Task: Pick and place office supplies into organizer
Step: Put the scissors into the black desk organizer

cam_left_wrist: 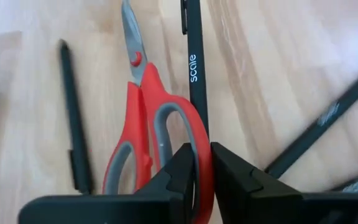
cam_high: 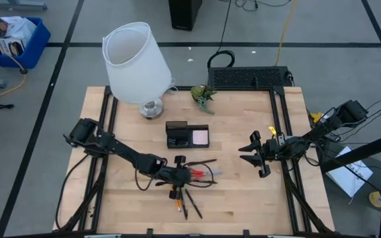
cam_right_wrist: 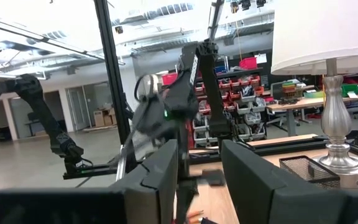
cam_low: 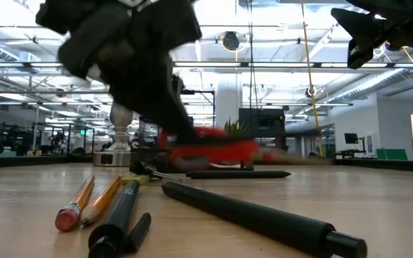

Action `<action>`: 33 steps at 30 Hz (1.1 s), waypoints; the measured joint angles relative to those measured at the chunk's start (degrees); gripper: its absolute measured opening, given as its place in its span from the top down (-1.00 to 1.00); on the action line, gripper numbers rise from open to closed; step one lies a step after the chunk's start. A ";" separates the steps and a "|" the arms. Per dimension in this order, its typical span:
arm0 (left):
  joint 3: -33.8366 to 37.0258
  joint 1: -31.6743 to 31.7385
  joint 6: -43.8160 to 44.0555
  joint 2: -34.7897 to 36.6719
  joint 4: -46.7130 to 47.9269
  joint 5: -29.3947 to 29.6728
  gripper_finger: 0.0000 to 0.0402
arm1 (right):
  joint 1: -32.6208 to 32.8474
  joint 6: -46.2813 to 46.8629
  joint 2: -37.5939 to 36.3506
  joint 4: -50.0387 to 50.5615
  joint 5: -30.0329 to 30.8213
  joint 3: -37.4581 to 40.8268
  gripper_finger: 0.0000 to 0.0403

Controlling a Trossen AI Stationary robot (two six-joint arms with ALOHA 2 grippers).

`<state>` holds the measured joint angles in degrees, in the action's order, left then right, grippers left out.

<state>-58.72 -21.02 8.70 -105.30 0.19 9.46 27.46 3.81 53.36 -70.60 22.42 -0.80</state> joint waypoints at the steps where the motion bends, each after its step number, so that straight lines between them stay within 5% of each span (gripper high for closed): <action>1: 0.00 0.22 1.34 0.68 -0.16 0.41 0.77 | 0.01 -0.01 0.01 0.22 -0.01 -0.02 0.41; 8: -0.02 1.27 9.66 2.72 1.38 1.06 0.80 | 0.00 -0.01 0.00 0.48 0.00 0.00 0.41; 33: -0.04 1.46 7.34 -0.12 2.10 -2.15 0.76 | 0.00 0.00 0.00 0.63 -0.01 -0.02 0.40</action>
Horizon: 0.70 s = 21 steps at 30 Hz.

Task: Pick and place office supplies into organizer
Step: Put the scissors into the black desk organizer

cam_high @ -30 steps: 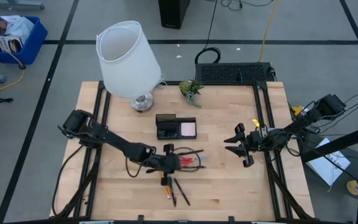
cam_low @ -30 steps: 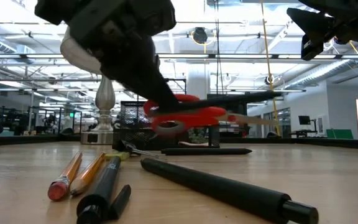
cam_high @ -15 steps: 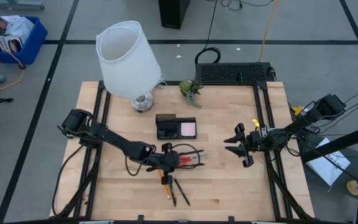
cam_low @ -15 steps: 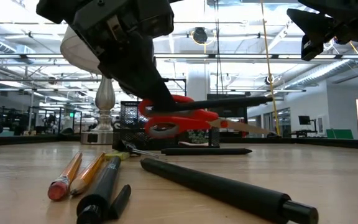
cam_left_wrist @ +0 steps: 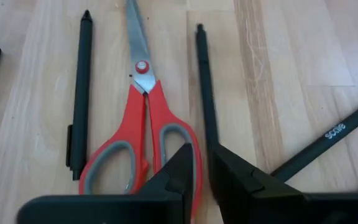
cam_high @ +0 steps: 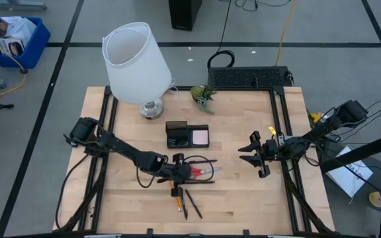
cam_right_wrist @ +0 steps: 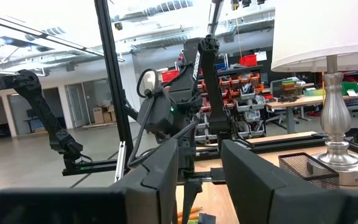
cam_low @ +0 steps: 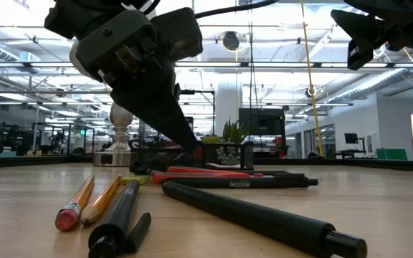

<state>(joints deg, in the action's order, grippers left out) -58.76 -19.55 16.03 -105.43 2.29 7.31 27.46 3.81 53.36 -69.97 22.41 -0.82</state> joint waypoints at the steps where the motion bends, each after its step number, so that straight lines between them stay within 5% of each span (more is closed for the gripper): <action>1: 0.00 0.00 -0.08 0.00 0.01 0.03 0.81 | 0.00 -0.02 0.00 0.02 0.02 0.00 0.40; 7: 0.00 0.15 0.21 0.00 0.02 0.07 0.95 | 0.00 -0.02 0.01 0.02 0.00 0.00 0.40; 21: -0.10 0.42 -0.72 -1.24 1.18 -2.49 0.42 | 0.00 0.00 0.02 0.04 0.00 0.02 0.40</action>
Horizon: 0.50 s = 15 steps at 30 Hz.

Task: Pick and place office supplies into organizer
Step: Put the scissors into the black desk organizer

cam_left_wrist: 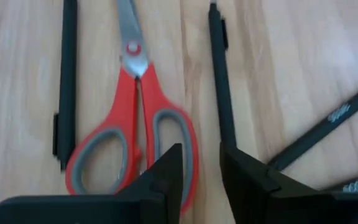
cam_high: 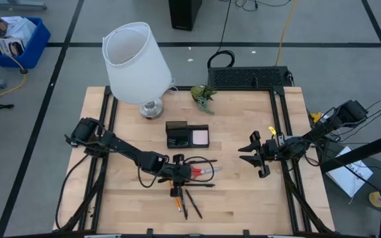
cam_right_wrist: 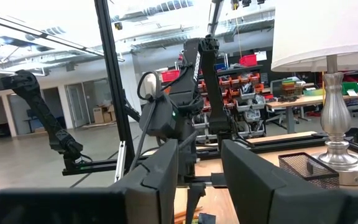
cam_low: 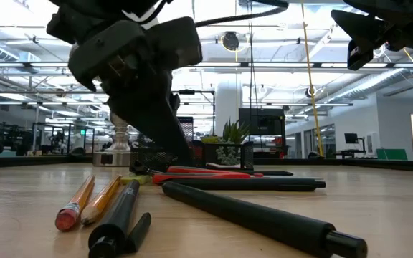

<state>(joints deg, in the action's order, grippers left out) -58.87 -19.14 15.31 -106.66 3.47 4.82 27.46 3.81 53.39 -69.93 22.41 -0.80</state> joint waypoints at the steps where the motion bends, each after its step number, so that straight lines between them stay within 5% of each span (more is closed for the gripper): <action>1: 0.01 0.02 -0.13 -0.12 0.44 0.04 0.40 | 0.00 0.00 0.00 -0.04 0.02 -0.02 0.40; 15: -0.11 1.94 -0.16 -3.84 0.32 -1.05 0.36 | 0.01 -0.01 -0.02 -0.06 0.02 -0.01 0.41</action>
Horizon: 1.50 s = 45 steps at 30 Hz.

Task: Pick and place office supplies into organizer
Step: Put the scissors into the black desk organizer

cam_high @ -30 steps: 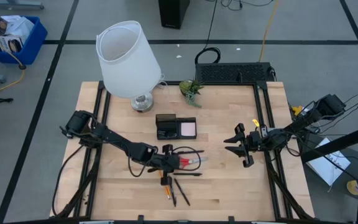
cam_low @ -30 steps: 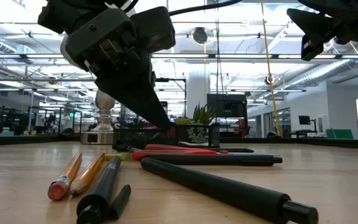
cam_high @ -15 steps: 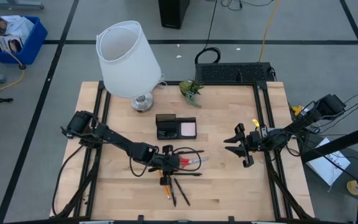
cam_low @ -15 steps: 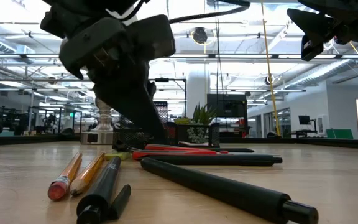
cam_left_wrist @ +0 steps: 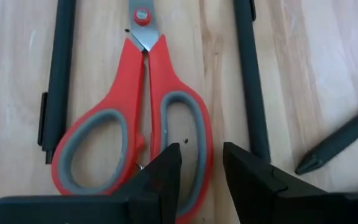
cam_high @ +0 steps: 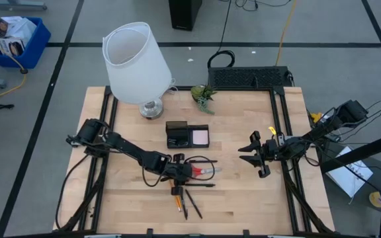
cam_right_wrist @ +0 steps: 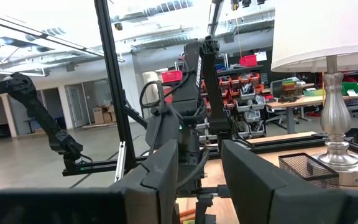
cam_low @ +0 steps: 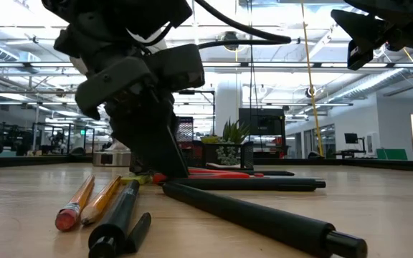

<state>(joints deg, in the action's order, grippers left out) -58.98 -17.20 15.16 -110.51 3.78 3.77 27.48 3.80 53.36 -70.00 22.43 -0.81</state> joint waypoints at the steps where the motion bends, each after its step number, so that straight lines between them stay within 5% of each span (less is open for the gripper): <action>1: 0.00 0.03 -0.02 -0.19 -0.25 0.02 0.37 | -0.01 0.01 0.01 0.03 -0.02 0.01 0.41; 13: 0.07 0.07 0.50 -0.45 -1.15 1.81 0.92 | 0.01 -0.01 0.00 0.04 0.00 0.00 0.41; 35: 0.33 -0.54 2.63 3.55 -3.05 2.75 0.81 | 0.00 0.00 0.00 0.02 0.00 -0.01 0.40; 45: 0.26 1.23 15.02 8.74 1.38 3.83 0.89 | -0.01 0.00 0.00 0.04 -0.01 0.00 0.42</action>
<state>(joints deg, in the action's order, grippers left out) -58.72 -15.97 30.18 -101.77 5.17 7.60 27.47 3.80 53.36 -69.96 22.42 -0.82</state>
